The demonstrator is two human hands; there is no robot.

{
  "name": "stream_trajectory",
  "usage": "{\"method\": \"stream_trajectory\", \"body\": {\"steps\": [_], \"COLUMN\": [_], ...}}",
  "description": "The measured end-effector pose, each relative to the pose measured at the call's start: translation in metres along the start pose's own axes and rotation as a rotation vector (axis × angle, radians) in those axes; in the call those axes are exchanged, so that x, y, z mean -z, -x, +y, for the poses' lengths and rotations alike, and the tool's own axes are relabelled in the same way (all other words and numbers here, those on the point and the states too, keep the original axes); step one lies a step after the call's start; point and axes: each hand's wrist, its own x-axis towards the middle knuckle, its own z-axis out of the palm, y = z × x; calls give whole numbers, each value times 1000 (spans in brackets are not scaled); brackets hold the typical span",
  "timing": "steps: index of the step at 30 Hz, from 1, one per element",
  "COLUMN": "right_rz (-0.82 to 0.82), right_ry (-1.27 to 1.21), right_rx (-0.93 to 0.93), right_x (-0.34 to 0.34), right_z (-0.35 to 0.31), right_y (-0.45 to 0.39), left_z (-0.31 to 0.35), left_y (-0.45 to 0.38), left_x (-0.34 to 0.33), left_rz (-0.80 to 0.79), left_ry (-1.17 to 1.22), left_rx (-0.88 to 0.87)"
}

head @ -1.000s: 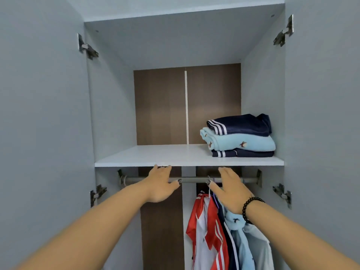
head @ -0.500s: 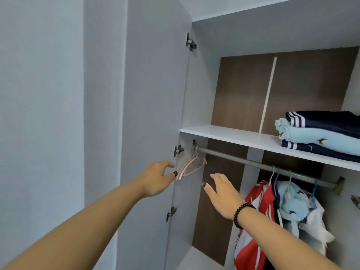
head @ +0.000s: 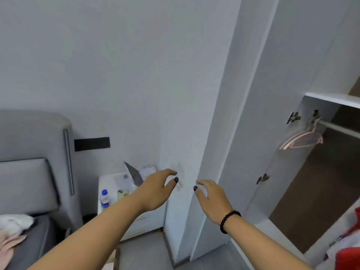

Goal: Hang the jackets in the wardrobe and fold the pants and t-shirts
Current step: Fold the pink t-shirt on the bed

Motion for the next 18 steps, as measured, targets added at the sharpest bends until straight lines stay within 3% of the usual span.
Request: {"method": "stream_trajectory", "body": {"steps": [12,18], "right_rz": [-480,-620], "right_ry": [32,39], "right_rx": [-38,-28], "right_x": [-270,-396], "right_z": [-67,-110], "right_y": [-32,-46], "left_z": [-260,-405], "left_y": [85,144], "left_x": [63,76], "left_rz": [204,317], "left_ry": [312,388], "left_rx": [382,602]}}
